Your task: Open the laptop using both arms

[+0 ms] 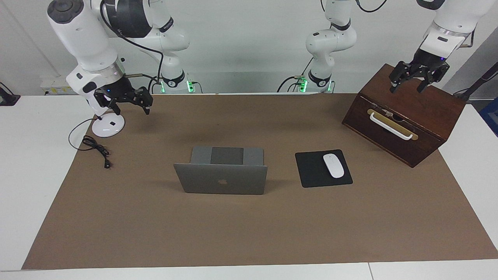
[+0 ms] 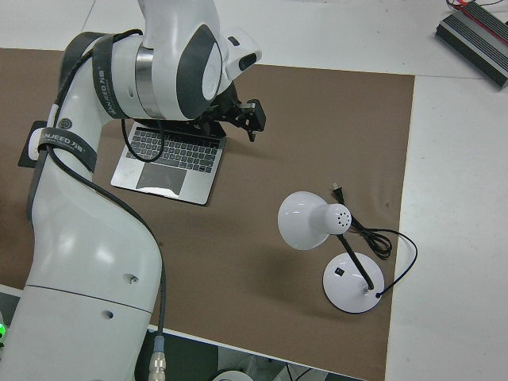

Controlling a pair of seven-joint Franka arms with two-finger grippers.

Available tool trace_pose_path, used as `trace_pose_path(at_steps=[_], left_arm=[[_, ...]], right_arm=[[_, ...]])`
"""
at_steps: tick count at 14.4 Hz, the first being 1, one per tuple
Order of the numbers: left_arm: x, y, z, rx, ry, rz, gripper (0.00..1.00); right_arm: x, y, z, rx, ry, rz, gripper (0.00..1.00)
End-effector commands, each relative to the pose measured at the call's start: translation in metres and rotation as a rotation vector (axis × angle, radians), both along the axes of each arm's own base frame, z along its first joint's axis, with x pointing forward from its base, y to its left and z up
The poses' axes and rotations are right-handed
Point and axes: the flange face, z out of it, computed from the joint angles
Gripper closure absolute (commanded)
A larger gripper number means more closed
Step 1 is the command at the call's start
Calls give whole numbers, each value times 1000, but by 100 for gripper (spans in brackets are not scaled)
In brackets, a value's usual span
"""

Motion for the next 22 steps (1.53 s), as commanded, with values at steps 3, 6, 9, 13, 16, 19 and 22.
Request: trace_pose_path(at_steps=[3, 6, 9, 13, 16, 19, 22], left_arm=[[3, -1, 2, 19, 7, 8, 0], [3, 0, 2, 28, 10, 7, 0], [2, 0, 2, 31, 11, 7, 0], [2, 0, 2, 31, 11, 7, 0], [2, -1, 2, 32, 11, 6, 0], [2, -1, 2, 30, 11, 6, 0], [2, -1, 2, 30, 11, 6, 0]], right_arm=[[-1, -9, 20, -20, 7, 6, 0], [-2, -9, 21, -20, 5, 5, 0], [-5, -8, 20, -18, 22, 7, 0], [-5, -8, 22, -18, 22, 8, 0], [-6, -7, 21, -18, 25, 10, 0], [-6, -7, 22, -18, 23, 10, 0], [-6, -6, 22, -7, 20, 7, 0]])
